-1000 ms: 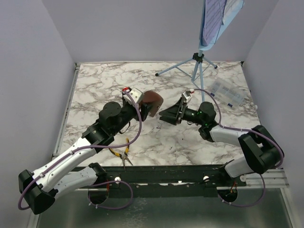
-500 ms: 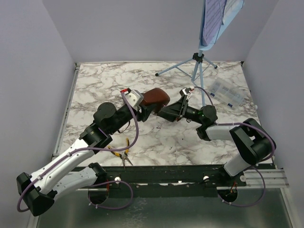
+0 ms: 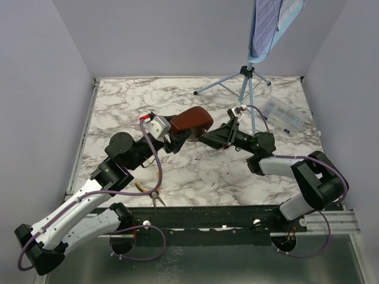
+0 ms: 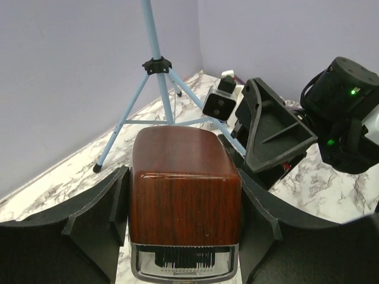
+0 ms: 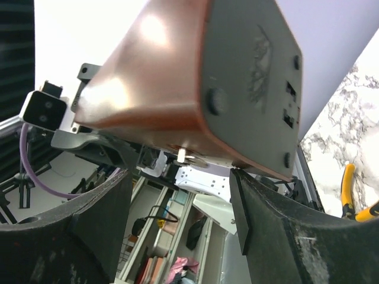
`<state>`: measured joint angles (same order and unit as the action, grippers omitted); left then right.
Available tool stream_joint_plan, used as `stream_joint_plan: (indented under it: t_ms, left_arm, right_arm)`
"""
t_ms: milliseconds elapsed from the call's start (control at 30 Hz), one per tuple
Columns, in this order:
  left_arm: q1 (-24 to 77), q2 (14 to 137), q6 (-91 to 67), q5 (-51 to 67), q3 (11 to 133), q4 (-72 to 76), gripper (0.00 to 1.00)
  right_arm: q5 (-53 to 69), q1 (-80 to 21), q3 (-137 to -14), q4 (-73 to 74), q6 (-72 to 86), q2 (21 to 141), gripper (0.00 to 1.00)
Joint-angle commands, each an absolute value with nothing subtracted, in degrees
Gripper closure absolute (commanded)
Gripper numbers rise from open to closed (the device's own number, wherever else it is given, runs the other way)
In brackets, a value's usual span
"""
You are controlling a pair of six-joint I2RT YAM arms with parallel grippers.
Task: Set up the instrument practice props
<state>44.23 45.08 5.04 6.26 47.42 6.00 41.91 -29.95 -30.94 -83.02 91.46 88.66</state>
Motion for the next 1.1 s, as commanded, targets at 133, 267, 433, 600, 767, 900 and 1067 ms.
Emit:
stream_joint_plan:
  t_ms: [133, 267, 433, 600, 767, 900, 1067]
  left_arm:
    - [44.6, 43.1, 5.2, 12.4, 48.2, 10.8, 1.0]
    - [44.6, 42.7, 5.2, 12.5, 47.8, 10.7, 1.0]
    - [44.6, 42.4, 5.4, 11.7, 47.6, 10.9, 1.0]
    - [44.6, 41.7, 4.7, 9.8, 47.0, 12.9, 1.0]
    - [44.6, 41.9, 4.5, 10.4, 47.5, 13.1, 1.0]
    - [44.6, 41.9, 4.6, 10.9, 47.5, 13.0, 1.0]
    - [44.6, 42.2, 4.1, 11.7, 47.2, 12.8, 1.0]
  right_arm:
    - [41.6, -27.4, -30.5, -83.7, 89.7, 83.5, 0.34]
    - [42.3, -27.3, -30.4, -83.3, 89.4, 83.1, 0.34]
    - [42.5, -27.2, -29.4, -86.3, 90.3, 83.3, 0.36]
    - [41.2, -27.2, -27.6, -81.2, 87.4, 82.2, 0.36]
    - [40.6, -26.9, -27.8, -74.3, 83.6, 79.8, 0.33]
    - [40.5, -26.3, -28.3, -71.5, 82.4, 78.4, 0.32]
    - [41.4, -26.0, -29.4, -72.2, 82.5, 78.1, 0.32]
